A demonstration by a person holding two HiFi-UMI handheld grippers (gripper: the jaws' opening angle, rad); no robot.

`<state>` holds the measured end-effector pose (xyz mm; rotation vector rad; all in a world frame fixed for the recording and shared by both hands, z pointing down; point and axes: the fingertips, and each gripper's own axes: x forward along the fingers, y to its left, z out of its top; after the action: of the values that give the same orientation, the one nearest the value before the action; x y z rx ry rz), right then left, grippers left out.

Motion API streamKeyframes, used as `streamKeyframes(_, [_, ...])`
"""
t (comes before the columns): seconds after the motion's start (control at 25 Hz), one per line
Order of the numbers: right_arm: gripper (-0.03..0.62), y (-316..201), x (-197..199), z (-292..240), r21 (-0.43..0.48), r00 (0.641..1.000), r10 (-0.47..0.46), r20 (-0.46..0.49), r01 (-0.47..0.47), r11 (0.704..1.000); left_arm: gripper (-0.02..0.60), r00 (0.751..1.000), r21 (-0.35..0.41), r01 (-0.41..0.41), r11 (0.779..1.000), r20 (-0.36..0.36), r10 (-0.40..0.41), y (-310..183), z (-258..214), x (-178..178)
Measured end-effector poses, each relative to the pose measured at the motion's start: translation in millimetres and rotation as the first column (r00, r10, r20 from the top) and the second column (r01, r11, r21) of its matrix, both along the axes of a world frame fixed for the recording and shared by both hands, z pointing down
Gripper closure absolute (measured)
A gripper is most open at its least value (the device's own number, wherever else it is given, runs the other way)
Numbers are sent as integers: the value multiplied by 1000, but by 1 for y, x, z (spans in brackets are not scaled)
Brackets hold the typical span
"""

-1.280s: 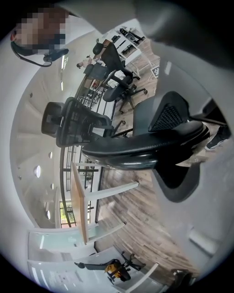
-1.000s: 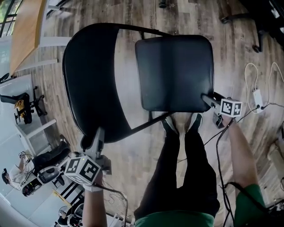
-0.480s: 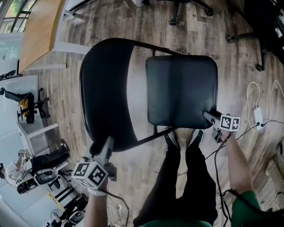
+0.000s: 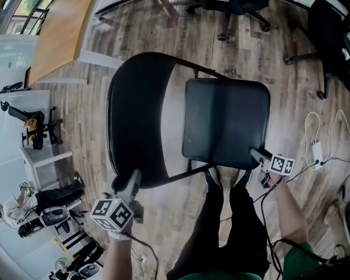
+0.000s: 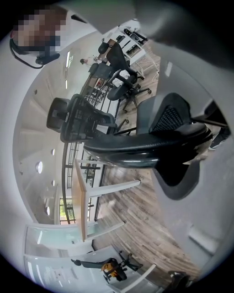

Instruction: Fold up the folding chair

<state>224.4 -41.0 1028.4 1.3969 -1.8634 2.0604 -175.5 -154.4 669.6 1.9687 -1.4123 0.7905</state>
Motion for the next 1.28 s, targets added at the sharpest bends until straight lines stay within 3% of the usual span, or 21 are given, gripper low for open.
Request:
streamKeyframes(0.2, [198, -12, -27, -45, 24, 999, -19, 42, 18, 1000, 400, 1000, 49, -16, 999, 12, 15, -7, -28, 0])
streamKeyframes(0.48, [223, -32, -56, -116, 16, 998, 3, 58, -4, 1000, 422, 999, 74, 26, 997, -33, -23, -22, -67, -9])
streamKeyframes(0.6, [269, -38, -80, -143, 37, 997, -2, 75, 0, 999, 422, 999, 88, 32, 996, -29, -30, -23, -79, -23])
streamKeyframes(0.72, [342, -44, -98, -165, 37, 998, 12, 58, -14, 999, 422, 999, 108, 40, 993, -30, -37, -26, -91, -34])
streamKeyframes(0.88, [352, -55, -122, -193, 45, 998, 40, 45, -42, 998, 422, 999, 133, 43, 990, -37, -39, -29, -106, -43])
streamKeyframes(1.28, [378, -73, -181, -247, 32, 1000, 0, -17, 1, 999, 431, 998, 162, 43, 986, -57, -34, -32, -133, -56])
